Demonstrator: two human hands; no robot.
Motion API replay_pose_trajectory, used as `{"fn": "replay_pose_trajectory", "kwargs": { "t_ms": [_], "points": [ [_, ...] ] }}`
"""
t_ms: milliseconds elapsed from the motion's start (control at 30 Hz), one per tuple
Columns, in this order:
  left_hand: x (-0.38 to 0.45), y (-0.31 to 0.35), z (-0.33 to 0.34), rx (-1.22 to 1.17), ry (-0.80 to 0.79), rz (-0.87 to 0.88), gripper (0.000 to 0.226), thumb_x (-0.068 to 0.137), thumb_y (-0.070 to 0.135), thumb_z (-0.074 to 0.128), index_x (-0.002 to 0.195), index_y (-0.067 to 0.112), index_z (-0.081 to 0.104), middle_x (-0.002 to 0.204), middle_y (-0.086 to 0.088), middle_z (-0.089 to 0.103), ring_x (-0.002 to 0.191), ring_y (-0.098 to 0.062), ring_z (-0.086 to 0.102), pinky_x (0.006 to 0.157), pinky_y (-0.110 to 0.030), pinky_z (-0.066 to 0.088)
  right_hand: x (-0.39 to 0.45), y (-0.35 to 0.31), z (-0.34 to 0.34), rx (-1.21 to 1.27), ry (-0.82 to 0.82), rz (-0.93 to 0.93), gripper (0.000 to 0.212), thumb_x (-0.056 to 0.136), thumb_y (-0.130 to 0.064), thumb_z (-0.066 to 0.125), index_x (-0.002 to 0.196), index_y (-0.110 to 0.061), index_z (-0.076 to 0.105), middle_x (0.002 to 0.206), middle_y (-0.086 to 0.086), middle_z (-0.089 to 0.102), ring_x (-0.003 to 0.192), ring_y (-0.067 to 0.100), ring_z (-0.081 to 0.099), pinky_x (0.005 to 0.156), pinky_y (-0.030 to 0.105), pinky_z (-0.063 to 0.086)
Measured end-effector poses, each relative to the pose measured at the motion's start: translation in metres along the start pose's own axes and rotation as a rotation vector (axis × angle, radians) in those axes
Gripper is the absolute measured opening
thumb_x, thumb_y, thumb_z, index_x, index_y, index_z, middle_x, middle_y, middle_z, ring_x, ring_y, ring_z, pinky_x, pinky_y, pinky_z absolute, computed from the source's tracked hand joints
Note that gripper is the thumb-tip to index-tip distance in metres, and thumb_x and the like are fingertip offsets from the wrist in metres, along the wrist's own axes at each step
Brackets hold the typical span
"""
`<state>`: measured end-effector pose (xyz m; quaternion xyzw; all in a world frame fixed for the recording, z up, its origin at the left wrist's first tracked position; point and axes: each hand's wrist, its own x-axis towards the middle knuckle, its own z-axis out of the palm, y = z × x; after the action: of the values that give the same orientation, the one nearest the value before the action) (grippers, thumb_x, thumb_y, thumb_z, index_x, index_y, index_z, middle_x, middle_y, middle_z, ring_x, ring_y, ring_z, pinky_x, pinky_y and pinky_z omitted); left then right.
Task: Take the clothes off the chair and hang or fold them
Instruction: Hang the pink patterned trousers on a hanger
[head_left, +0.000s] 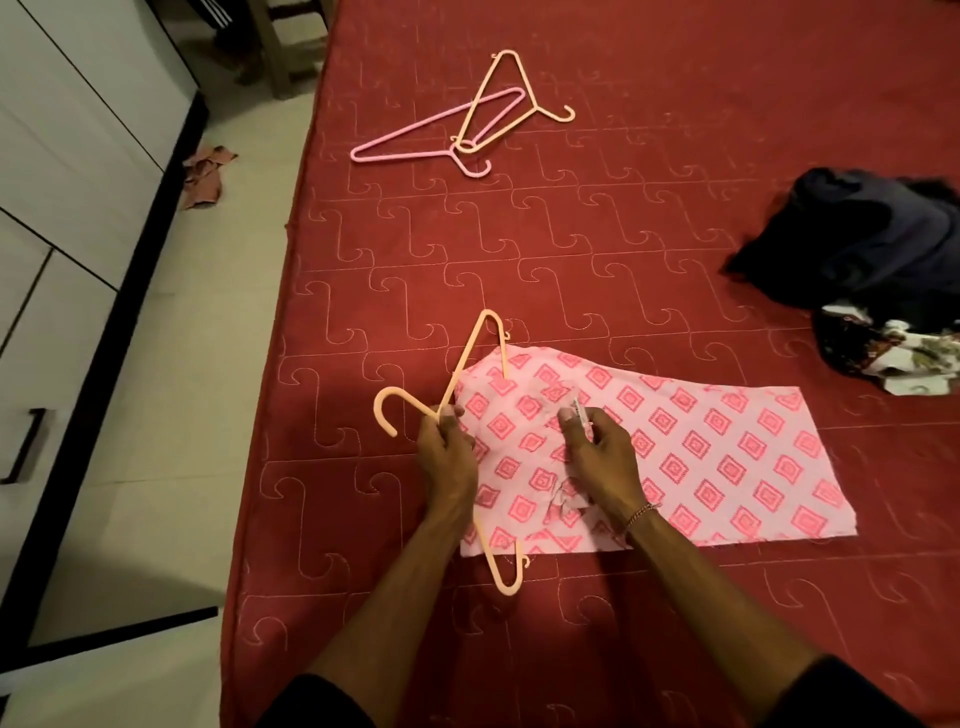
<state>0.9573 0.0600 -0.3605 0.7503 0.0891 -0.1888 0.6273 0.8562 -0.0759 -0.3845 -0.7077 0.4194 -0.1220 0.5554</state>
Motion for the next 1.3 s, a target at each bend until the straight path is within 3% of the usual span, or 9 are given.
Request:
{"fn": "replay_pose_trajectory", "kwargs": {
  "t_ms": [100, 267, 500, 633, 767, 867, 967, 1033, 1300],
  "points": [
    [-0.003, 0.003, 0.008, 0.041, 0.036, 0.04, 0.028, 0.108, 0.032, 0.035, 0.102, 0.013, 0.055, 0.069, 0.002, 0.047, 0.057, -0.009, 0.045, 0.047, -0.02, 0.039, -0.001, 0.003, -0.019, -0.072, 0.117, -0.021, 0.03, 0.103, -0.045, 0.049, 0.095, -0.017, 0.057, 0.068, -0.003, 0.056, 0.058, 0.012, 0.048, 0.057, 0.03, 0.039],
    [-0.002, 0.004, 0.024, 0.117, 0.035, 0.064, 0.023, 0.107, 0.033, 0.034, 0.099, 0.024, 0.054, 0.082, -0.003, 0.053, 0.071, -0.018, 0.05, 0.065, -0.036, 0.042, 0.01, 0.025, -0.074, -0.269, 0.142, -0.02, 0.032, 0.105, -0.043, 0.041, 0.103, -0.013, 0.052, 0.079, 0.0, 0.061, 0.066, 0.014, 0.056, 0.059, 0.033, 0.042],
    [-0.006, 0.012, 0.04, 0.173, 0.056, 0.076, 0.024, 0.107, 0.033, 0.035, 0.101, 0.02, 0.054, 0.072, 0.001, 0.051, 0.057, -0.012, 0.043, 0.056, -0.029, 0.037, 0.037, 0.057, -0.155, -0.332, 0.056, 0.018, 0.037, 0.107, -0.038, 0.039, 0.085, -0.011, 0.052, 0.072, 0.001, 0.055, 0.068, 0.02, 0.051, 0.065, 0.036, 0.04],
    [-0.019, 0.016, 0.062, 0.18, 0.055, 0.092, 0.026, 0.107, 0.036, 0.036, 0.099, 0.021, 0.056, 0.071, 0.001, 0.05, 0.056, -0.011, 0.043, 0.054, -0.029, 0.036, 0.042, 0.067, -0.183, -0.383, 0.087, 0.031, 0.036, 0.107, -0.039, 0.034, 0.095, -0.008, 0.049, 0.073, 0.007, 0.056, 0.065, 0.023, 0.053, 0.058, 0.036, 0.04],
    [-0.036, 0.022, 0.09, 0.171, 0.008, 0.108, 0.03, 0.108, 0.034, 0.035, 0.106, 0.013, 0.055, 0.069, 0.002, 0.045, 0.053, -0.007, 0.041, 0.048, -0.023, 0.035, 0.051, 0.077, -0.203, -0.512, 0.104, 0.068, 0.032, 0.107, -0.044, 0.027, 0.097, -0.017, 0.041, 0.071, 0.007, 0.057, 0.065, 0.031, 0.057, 0.054, 0.034, 0.038],
    [-0.048, 0.026, 0.106, 0.191, -0.005, 0.119, 0.027, 0.108, 0.033, 0.033, 0.105, 0.014, 0.053, 0.069, 0.004, 0.046, 0.051, -0.004, 0.042, 0.047, -0.021, 0.036, 0.056, 0.083, -0.219, -0.647, 0.135, 0.089, 0.031, 0.107, -0.047, 0.022, 0.1, -0.021, 0.038, 0.074, 0.004, 0.058, 0.071, 0.032, 0.059, 0.059, 0.04, 0.046],
    [-0.051, 0.025, 0.118, 0.202, -0.012, 0.131, 0.026, 0.108, 0.033, 0.033, 0.105, 0.015, 0.053, 0.072, 0.003, 0.046, 0.055, -0.007, 0.043, 0.05, -0.025, 0.036, 0.058, 0.087, -0.237, -0.715, 0.105, 0.153, 0.026, 0.108, -0.042, 0.025, 0.105, -0.019, 0.036, 0.072, -0.003, 0.052, 0.071, 0.027, 0.055, 0.062, 0.039, 0.044],
    [-0.051, 0.023, 0.123, 0.192, -0.002, 0.121, 0.025, 0.108, 0.032, 0.034, 0.103, 0.016, 0.053, 0.07, 0.003, 0.045, 0.053, -0.008, 0.042, 0.049, -0.026, 0.035, 0.061, 0.093, -0.245, -0.743, 0.098, 0.159, 0.03, 0.107, -0.044, 0.024, 0.107, -0.017, 0.037, 0.073, 0.0, 0.056, 0.068, 0.024, 0.058, 0.063, 0.042, 0.052],
    [-0.05, 0.011, 0.125, 0.278, 0.066, 0.127, 0.027, 0.107, 0.04, 0.034, 0.105, 0.022, 0.054, 0.076, 0.0, 0.05, 0.061, -0.014, 0.045, 0.058, -0.033, 0.038, 0.063, 0.11, -0.257, -0.917, 0.145, 0.107, 0.032, 0.106, -0.048, 0.028, 0.095, -0.018, 0.03, 0.066, -0.003, 0.052, 0.053, 0.015, 0.051, 0.054, 0.037, 0.051]
  ]
}}
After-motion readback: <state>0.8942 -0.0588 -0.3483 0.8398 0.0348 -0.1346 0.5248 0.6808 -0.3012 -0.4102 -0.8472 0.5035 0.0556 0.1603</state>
